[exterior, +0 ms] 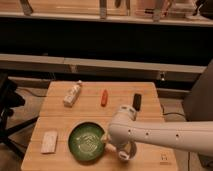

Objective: Pick up the ceramic cup

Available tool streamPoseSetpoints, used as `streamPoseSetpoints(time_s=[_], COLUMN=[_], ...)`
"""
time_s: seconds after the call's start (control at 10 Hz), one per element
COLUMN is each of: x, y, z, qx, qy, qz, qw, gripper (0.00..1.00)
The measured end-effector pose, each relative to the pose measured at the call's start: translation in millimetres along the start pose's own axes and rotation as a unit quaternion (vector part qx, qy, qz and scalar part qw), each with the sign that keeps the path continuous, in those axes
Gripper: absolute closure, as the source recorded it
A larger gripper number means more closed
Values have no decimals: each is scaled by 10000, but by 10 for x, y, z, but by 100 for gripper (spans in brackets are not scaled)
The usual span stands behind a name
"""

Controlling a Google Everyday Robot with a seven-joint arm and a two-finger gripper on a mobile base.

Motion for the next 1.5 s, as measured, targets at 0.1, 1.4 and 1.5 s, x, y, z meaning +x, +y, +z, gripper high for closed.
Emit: streamPoseSetpoints(time_s=[0.1, 1.4, 1.5], x=[-1, 20, 23], y=[11, 125, 133], z=[7, 31, 29], qx=[-4, 5, 7], qy=[-8, -94, -103], qz=[8, 130, 141], qw=[10000, 9999, 9998], gripper=[20, 38, 48])
